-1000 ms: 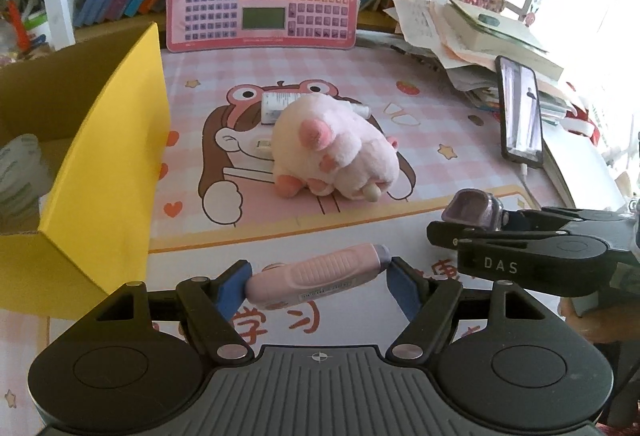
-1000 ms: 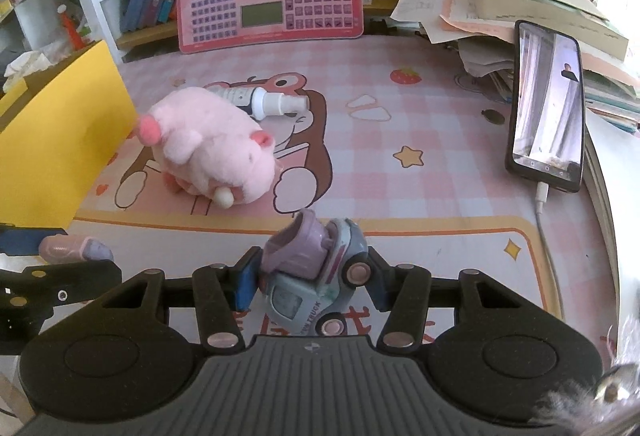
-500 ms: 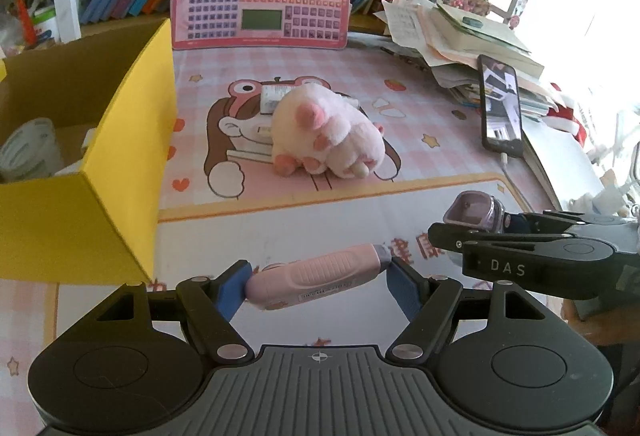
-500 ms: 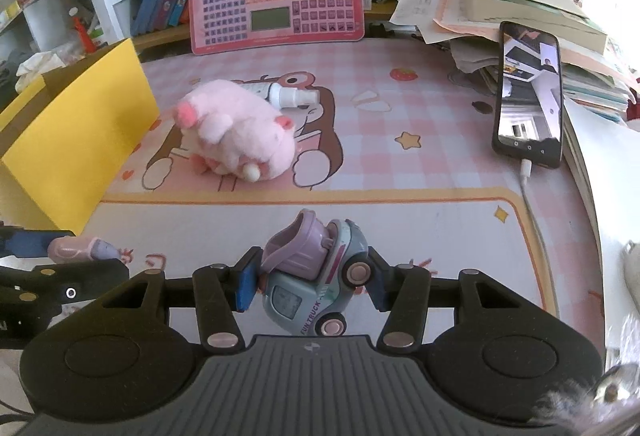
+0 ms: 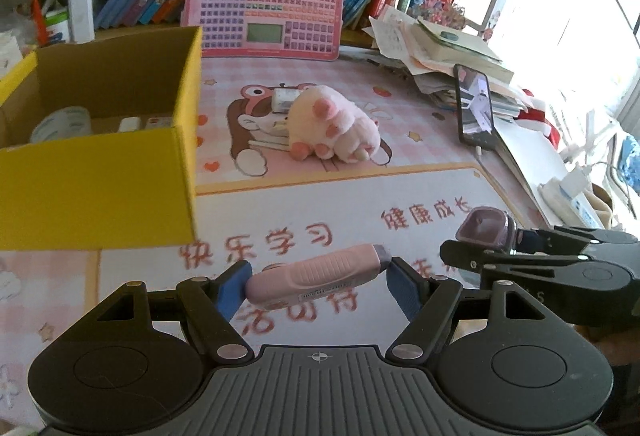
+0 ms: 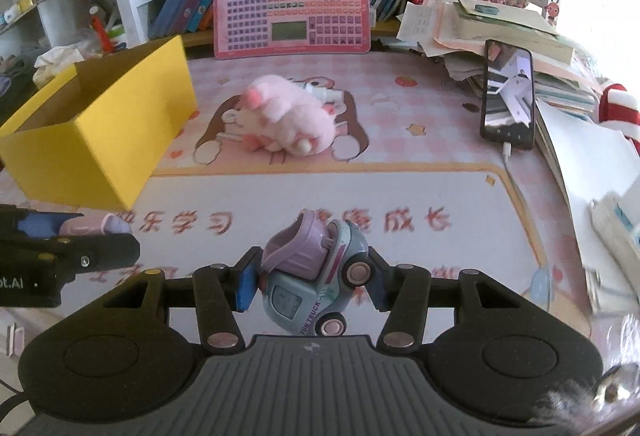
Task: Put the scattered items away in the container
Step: 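Carry pink stick in left tool and toy car in right tool over yellow box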
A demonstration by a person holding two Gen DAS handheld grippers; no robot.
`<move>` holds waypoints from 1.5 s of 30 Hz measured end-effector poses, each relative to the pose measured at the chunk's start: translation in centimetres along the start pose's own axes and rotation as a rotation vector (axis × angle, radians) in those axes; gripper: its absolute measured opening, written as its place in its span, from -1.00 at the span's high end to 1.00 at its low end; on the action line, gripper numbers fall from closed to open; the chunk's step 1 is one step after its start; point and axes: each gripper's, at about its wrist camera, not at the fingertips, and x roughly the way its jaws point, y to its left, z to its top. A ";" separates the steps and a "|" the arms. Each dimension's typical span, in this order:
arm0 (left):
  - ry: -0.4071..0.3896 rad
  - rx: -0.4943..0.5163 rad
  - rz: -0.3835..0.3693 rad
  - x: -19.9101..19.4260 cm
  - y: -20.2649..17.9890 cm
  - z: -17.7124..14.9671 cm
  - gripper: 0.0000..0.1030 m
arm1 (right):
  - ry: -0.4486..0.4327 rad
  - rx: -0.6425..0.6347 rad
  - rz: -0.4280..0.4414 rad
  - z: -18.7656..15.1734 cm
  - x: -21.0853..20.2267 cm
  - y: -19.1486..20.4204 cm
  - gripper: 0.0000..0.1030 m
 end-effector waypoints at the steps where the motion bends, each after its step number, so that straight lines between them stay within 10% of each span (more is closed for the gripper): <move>1: 0.001 0.003 -0.003 -0.5 0.3 -0.3 -0.45 | 0.001 0.001 -0.001 -0.3 -0.3 0.5 0.02; 45: -0.051 -0.109 0.081 -11.3 14.2 -7.0 -0.45 | 0.025 -0.183 0.118 -4.7 -2.5 19.3 0.02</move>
